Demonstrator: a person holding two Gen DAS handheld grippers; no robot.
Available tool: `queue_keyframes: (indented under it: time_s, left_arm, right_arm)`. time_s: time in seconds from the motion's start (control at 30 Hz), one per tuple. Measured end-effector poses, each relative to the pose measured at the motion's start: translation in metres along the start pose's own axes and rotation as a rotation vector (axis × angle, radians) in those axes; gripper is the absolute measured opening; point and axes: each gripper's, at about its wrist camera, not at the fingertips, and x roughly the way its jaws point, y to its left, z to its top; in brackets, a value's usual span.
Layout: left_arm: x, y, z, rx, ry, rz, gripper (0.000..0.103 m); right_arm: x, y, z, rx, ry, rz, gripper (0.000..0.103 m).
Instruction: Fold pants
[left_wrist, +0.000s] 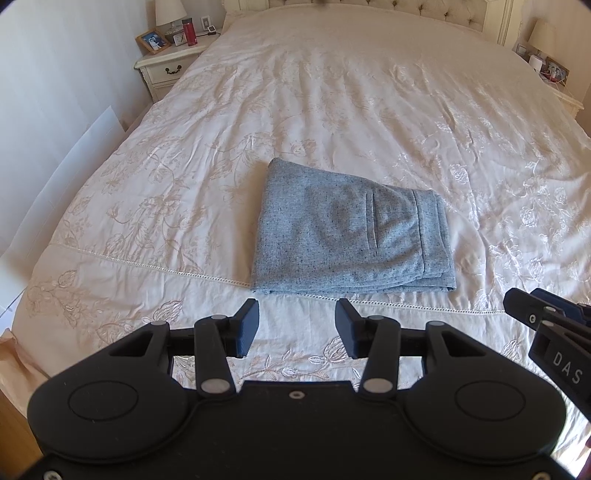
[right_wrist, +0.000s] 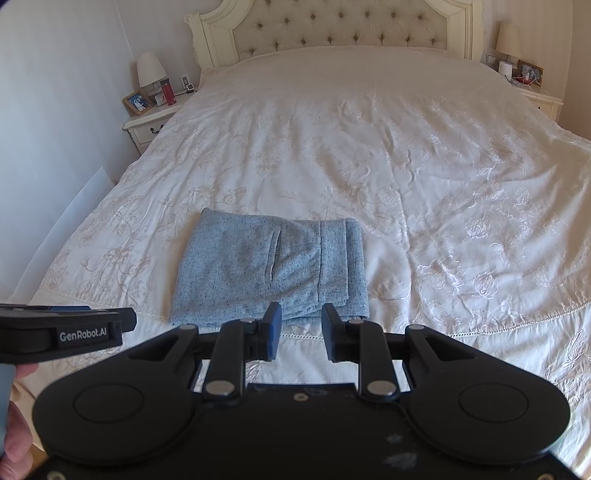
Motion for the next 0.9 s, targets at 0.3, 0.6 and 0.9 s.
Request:
queue_keyframes:
  time_s: [0.3, 0.6, 0.9]
  left_arm:
    - [-0.001, -0.002, -0.001, 0.013, -0.002, 0.008, 0.054]
    - [-0.006, -0.01, -0.004, 0.02, -0.009, 0.019, 0.054]
    - [-0.011, -0.019, -0.009, 0.021, -0.013, 0.033, 0.054]
  right_arm:
    - [0.001, -0.004, -0.001, -0.001, 0.002, 0.013, 0.026]
    - [-0.001, -0.01, -0.002, -0.009, 0.0, 0.029, 0.026]
    - [-0.007, -0.018, -0.005, -0.014, -0.008, 0.044, 0.026]
